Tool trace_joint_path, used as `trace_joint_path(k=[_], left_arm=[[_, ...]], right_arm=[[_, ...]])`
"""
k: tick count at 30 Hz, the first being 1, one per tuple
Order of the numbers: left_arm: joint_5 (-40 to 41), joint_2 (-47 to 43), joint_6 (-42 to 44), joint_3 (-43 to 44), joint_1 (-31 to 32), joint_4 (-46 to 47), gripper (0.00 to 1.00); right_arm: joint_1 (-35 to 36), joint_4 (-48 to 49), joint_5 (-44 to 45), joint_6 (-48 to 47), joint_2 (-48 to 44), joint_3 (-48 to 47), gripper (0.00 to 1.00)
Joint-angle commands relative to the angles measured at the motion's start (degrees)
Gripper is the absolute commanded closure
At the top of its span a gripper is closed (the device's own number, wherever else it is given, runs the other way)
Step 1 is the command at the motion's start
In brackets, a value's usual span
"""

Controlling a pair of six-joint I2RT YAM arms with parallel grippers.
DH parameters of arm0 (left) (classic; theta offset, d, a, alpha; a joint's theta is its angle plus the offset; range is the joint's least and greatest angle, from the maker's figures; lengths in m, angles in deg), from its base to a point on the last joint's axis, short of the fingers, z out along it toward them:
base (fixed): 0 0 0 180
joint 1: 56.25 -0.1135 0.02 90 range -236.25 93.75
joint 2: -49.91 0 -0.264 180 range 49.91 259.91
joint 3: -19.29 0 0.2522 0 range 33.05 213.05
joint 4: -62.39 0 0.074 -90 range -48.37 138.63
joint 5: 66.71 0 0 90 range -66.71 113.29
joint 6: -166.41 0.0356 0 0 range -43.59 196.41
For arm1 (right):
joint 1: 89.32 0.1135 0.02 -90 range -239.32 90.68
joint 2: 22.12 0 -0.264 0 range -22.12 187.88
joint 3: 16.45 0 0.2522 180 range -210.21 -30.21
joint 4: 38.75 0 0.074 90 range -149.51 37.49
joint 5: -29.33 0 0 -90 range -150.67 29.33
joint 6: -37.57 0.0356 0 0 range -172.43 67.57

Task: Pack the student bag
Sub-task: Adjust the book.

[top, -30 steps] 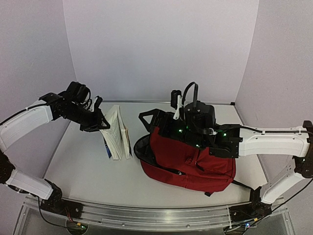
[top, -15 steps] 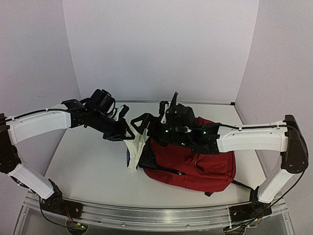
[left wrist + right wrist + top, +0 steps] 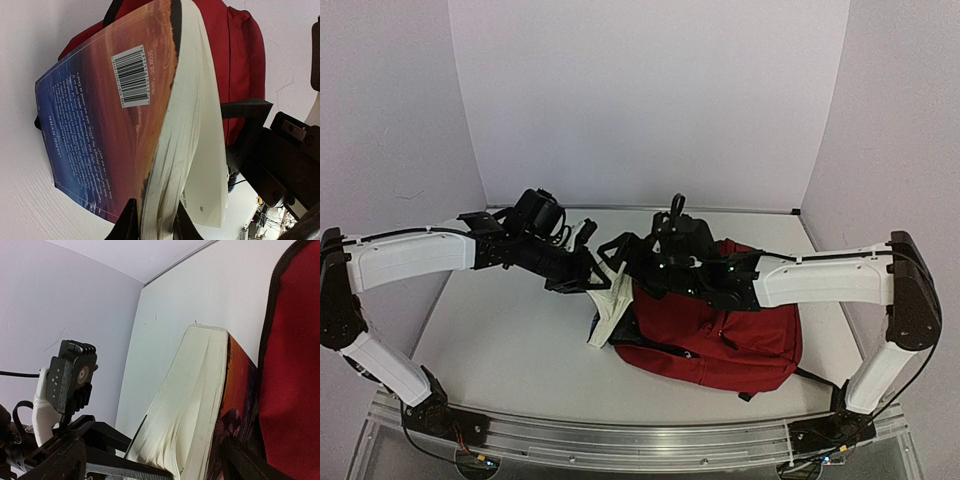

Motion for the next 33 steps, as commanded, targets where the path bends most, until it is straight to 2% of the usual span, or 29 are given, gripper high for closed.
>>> trace_joint_path(k=[1,5,8,12,16,22,24,26,29,33], left_arm=[[-11.5,-0.54,-0.51,0.58,1.46,14.37,0.78],[-13.28,0.12,-1.27,-0.63,1.55,16.43,0.62],[-14.79,0.62,-1.69,-1.5,1.62,17.71,0.57],[-16.91,1.17,-2.26,-2.57,1.87,19.51,0.55],[-18.76,1.51,-2.58,-3.36,2.13,20.85,0.53],[-15.14,-1.55,-0.82,-4.44,2.16,16.9,0.47],[-12.25,-3.68,0.05,-4.98,2.13,14.15,0.42],[-6.84,-6.64,0.49,-5.62,2.1,11.01,0.32],[1.78,-10.23,-0.97,-6.29,0.98,5.46,0.16],[3.92,-14.74,-4.92,-10.12,-4.15,5.47,0.07]], right_arm=[[-0.5,1.38,0.04,1.49,0.07,1.06,0.12],[-0.93,1.82,-0.93,2.07,0.53,1.89,0.17],[-1.07,2.47,-1.73,2.43,0.84,2.36,0.2],[-1.36,3.14,-2.45,2.55,0.96,3.01,0.28],[-1.7,3.54,-3.38,2.54,1.27,3.65,0.45],[-2.08,3.55,-1.17,2.83,-0.77,6.6,0.8],[-2.35,3.55,0.04,2.59,-2.04,7.71,0.9],[-2.76,3.55,1.19,2.17,-3.74,8.91,1.0],[-3.2,3.82,3.2,0.06,-7.67,10.81,1.0],[-3.71,9.56,2.47,-4.93,-15.62,15.05,1.0]])
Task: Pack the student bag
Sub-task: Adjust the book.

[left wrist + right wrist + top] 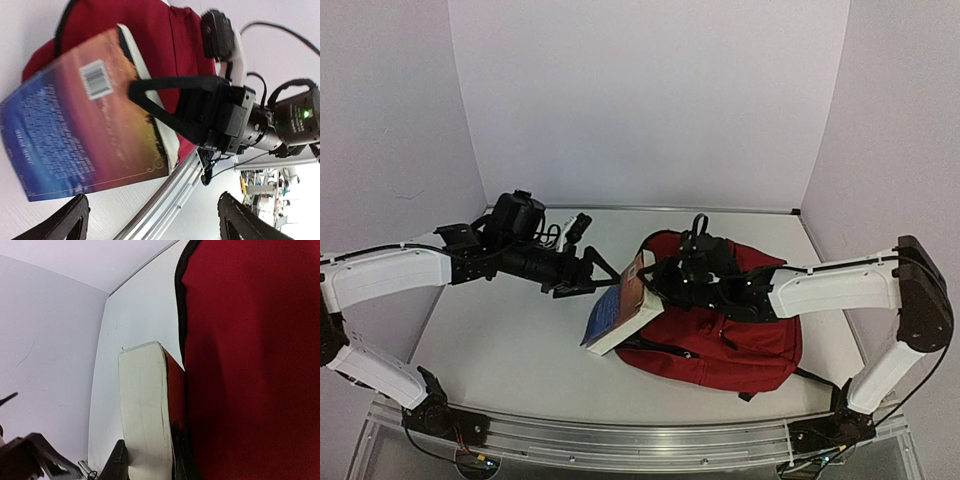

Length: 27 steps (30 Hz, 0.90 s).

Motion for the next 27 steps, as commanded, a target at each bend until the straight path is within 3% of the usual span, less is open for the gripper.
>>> trace_joint_path(k=[1,12,17,27], left_arm=[[5.4,-6.26,-4.21,-4.53,-5.92,0.01,0.06],[-8.43,-9.62,-7.53,-7.6,-8.17,17.18,0.0],[-15.82,-8.94,-9.13,-7.47,-7.51,24.75,0.0],[-14.97,-6.52,-8.75,-5.9,-5.98,24.46,0.0]], right_arm=[[-0.58,8.66,-0.21,-6.15,-12.62,3.38,1.0],[-1.99,22.91,-8.43,-5.96,-33.46,12.85,1.0],[-1.98,33.65,-12.33,-3.11,-34.76,15.07,1.0],[-1.98,46.33,-16.23,0.57,-32.89,16.25,1.0]])
